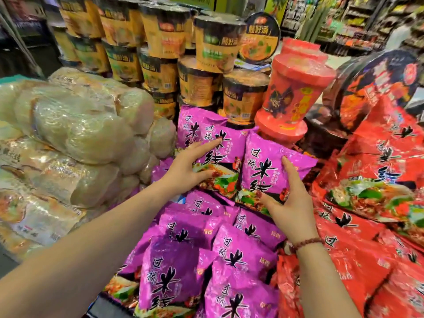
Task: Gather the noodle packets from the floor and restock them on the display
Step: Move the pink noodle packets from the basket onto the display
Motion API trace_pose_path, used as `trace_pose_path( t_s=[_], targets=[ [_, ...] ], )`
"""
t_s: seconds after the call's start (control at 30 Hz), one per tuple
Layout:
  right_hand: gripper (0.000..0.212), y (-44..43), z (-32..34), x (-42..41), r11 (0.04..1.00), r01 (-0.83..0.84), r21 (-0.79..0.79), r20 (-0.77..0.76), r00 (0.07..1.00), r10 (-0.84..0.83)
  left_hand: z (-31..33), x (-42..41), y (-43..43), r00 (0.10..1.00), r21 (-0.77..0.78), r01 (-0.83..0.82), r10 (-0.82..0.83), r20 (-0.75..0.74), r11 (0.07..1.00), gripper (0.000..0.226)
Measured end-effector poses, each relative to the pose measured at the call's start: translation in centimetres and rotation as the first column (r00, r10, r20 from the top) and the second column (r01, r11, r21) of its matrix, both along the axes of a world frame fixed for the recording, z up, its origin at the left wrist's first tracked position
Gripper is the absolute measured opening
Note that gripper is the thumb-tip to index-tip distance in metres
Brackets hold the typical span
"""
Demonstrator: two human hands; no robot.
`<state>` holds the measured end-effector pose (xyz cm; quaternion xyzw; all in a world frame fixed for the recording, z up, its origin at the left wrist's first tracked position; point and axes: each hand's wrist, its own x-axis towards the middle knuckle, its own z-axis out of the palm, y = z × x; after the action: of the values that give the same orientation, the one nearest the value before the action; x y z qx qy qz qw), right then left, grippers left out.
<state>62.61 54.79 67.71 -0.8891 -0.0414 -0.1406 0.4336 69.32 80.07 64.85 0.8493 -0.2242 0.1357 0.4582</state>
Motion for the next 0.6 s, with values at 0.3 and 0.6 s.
trace_pose_path(
  t_s=[0.3, 0.6],
  targets=[
    [0.093, 0.3, 0.2, 0.0, 0.99, 0.068, -0.12, -0.13, 0.988, -0.084, -1.7, 1.4, -2.0, 0.988, 0.145, -0.102, 0.118, -0.104, 0.984, 0.086],
    [0.087, 1.7, -2.4, -0.2, 0.783, 0.323, -0.532, 0.297, 0.937, -0.185, -2.6, 0.7, -2.3, 0.893, 0.384, -0.349, 0.18, 0.412, 0.855, 0.068]
  ],
)
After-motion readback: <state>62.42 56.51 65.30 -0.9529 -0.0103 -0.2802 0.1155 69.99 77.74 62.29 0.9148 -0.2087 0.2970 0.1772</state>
